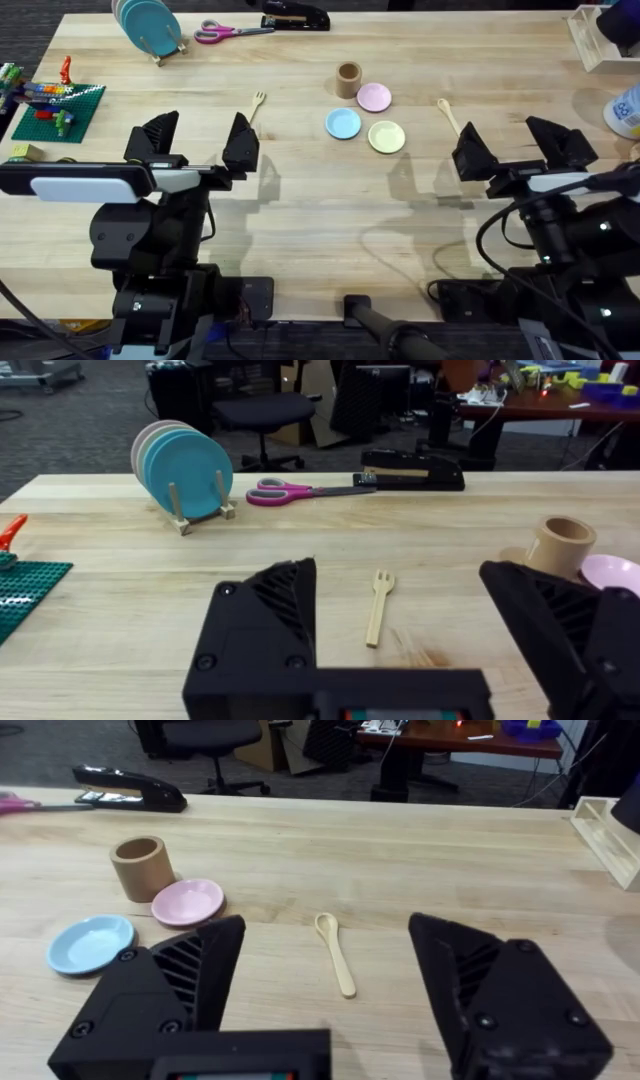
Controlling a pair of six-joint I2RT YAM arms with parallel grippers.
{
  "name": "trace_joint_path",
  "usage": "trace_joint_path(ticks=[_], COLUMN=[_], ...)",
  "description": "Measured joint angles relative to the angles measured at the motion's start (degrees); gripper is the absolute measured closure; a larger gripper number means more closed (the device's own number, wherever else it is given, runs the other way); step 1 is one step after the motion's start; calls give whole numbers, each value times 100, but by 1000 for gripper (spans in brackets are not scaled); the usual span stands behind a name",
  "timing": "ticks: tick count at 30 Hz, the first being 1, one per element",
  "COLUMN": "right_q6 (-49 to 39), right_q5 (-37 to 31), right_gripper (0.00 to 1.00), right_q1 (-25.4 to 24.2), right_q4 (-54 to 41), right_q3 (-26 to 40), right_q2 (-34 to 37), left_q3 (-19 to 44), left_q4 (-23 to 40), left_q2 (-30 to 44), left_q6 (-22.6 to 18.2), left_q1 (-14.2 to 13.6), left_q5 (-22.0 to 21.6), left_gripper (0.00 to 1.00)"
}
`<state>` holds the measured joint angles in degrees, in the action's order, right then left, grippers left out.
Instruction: Pick up a utensil and set it on the pink plate, then put the other utensil in the container.
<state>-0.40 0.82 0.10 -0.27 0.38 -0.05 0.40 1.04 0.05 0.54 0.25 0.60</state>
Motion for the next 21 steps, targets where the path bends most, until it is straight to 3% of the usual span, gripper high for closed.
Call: trace_joint_path(ticks=[16, 21], right_q6=[0, 0], right_q5=[7, 7], right_gripper=[3, 4], right_q1=[0, 0], right_q4=[535, 462], right_q3=[0, 159], right_q2=[0, 5], left_q3=[23, 392], left_q4=[2, 102], left_q2=[-1, 0], left_q6=[45, 61], left_q1=[0, 0], left_q5=[0, 2], left_gripper=[7, 7])
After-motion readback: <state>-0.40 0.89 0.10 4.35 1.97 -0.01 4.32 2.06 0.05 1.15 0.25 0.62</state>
